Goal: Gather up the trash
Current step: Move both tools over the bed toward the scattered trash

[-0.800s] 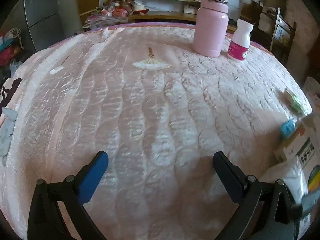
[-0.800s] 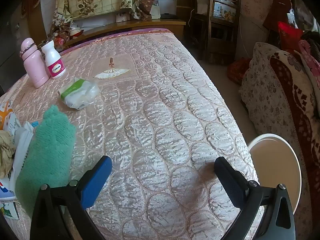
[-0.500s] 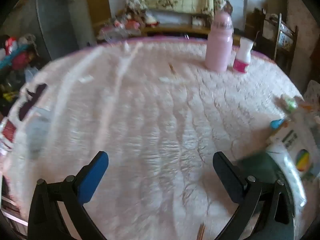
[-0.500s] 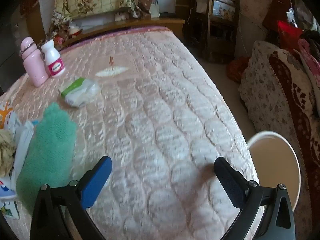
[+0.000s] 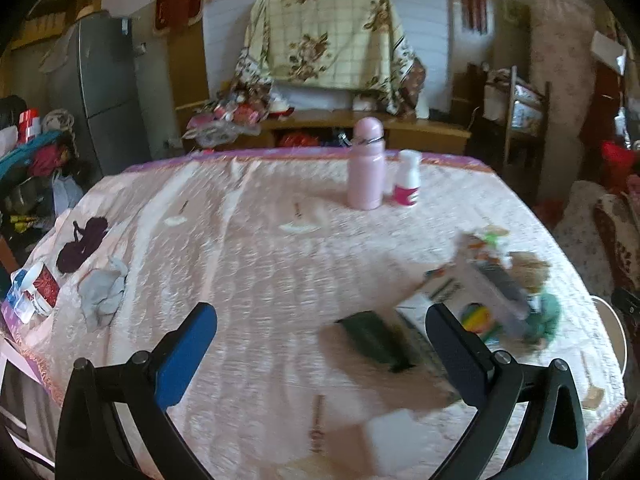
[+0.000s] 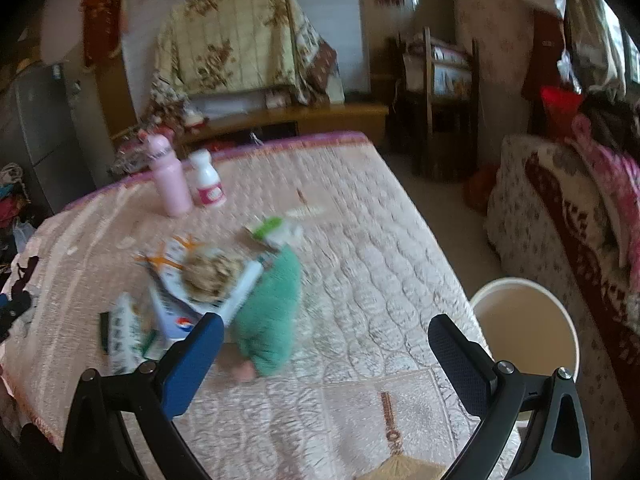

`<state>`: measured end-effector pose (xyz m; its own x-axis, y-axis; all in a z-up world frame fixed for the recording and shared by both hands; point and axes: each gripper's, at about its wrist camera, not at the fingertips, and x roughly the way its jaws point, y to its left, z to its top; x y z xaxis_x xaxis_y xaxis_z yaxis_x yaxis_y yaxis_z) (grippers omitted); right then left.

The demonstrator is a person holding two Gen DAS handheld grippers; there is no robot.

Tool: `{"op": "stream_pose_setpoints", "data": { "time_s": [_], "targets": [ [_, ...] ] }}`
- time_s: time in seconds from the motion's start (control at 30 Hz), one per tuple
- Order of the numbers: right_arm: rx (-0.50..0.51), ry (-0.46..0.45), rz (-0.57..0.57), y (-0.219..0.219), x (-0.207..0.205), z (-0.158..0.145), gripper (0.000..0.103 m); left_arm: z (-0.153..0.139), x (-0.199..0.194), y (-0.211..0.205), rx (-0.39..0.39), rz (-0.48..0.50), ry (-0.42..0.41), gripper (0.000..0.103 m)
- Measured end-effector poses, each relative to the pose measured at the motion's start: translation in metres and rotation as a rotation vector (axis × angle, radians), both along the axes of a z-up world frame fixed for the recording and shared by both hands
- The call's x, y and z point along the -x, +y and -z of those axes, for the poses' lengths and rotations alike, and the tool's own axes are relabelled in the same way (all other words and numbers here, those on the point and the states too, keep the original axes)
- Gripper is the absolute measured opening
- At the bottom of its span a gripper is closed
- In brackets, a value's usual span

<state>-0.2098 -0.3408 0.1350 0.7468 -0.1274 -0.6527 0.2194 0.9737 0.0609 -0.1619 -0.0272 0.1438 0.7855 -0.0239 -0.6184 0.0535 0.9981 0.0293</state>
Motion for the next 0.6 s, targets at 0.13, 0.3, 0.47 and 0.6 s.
{"op": "stream_pose_setpoints", "data": {
  "time_s": [0.13, 0.3, 0.47, 0.6],
  "targets": [
    [0.032, -0.056, -0.014, 0.014, 0.009, -0.017, 0.103, -0.007, 0.013, -0.018, 0.005, 0.026, -0.045, 0.103],
    [0.051, -0.105, -0.018, 0.023, 0.018, -0.030, 0.103, -0.012, 0.021, -0.033, 0.016, 0.047, -0.087, 0.103],
    [0.059, -0.127, -0.024, 0.026, 0.021, -0.034, 0.103, -0.015, 0.025, -0.041, 0.022, 0.058, -0.116, 0.103],
    [0.061, -0.127, -0.029, 0.028, 0.019, -0.034, 0.103, -0.016, 0.027, -0.042, 0.026, 0.066, -0.126, 0.103]
  ]
}}
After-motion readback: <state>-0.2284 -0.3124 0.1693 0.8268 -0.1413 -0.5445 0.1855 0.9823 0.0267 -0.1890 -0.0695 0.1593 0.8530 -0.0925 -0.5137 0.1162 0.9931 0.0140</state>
